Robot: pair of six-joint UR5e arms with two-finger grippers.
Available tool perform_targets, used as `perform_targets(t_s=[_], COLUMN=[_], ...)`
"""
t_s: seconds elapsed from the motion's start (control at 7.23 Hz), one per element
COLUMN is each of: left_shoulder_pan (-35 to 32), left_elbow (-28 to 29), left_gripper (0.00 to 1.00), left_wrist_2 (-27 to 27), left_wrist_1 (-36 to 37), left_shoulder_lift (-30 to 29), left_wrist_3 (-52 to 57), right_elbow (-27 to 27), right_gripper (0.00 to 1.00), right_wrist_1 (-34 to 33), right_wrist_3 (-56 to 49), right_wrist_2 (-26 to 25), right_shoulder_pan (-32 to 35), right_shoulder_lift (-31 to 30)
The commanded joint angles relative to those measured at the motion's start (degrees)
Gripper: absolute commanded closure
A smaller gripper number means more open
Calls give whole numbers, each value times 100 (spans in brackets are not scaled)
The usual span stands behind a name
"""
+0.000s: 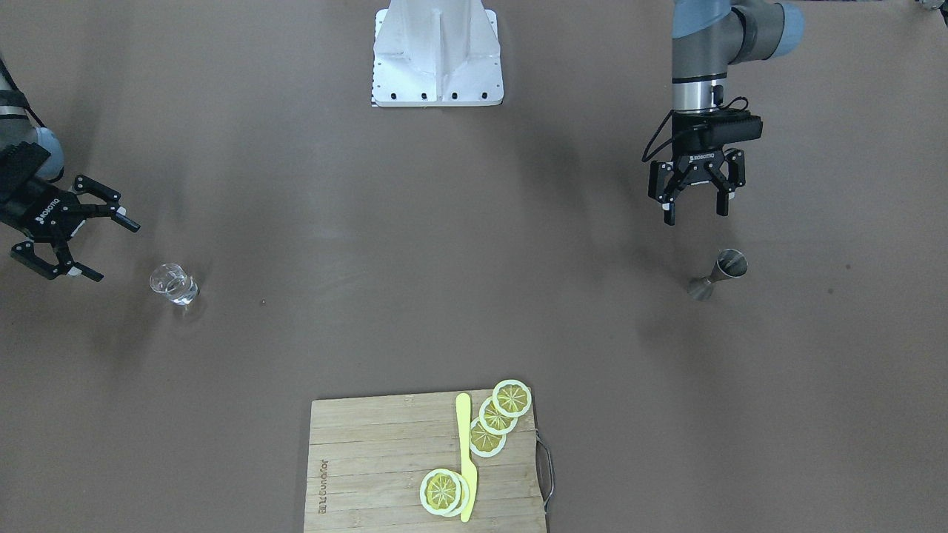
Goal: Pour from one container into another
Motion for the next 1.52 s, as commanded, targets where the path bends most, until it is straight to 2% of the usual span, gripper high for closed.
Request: perform_targets(t_s=[0.0, 0.28, 0.41, 0.55, 0.97, 1.38], left_shoulder_pan=[45, 28, 27, 27, -8, -17], left_elbow=[569, 781, 922, 940, 1309, 1591], left_gripper=[2, 2, 3, 3, 3, 3], left_wrist_2=[386, 589, 834, 845, 1012, 1731], left_wrist_1=[-375, -438, -517, -535, -921, -913], left_shoulder_lift=[-249, -268, -277, -346, -487, -690], left_wrist_3=[-1, 8, -1, 8, 8, 8], right_elbow=[-274, -389, -390, -372, -101, 59], right_gripper=[1, 1, 1, 1, 1, 1], right_wrist_1=[-7, -51, -86, -86, -77, -77], right_wrist_3=[17, 18, 17, 17, 323, 448], right_wrist_2=[0, -8, -96, -305, -413, -597], right_shoulder_pan=[-25, -25, -16, -16, -16, -148], right_shoulder_lift=[212, 231, 231, 231, 196, 117])
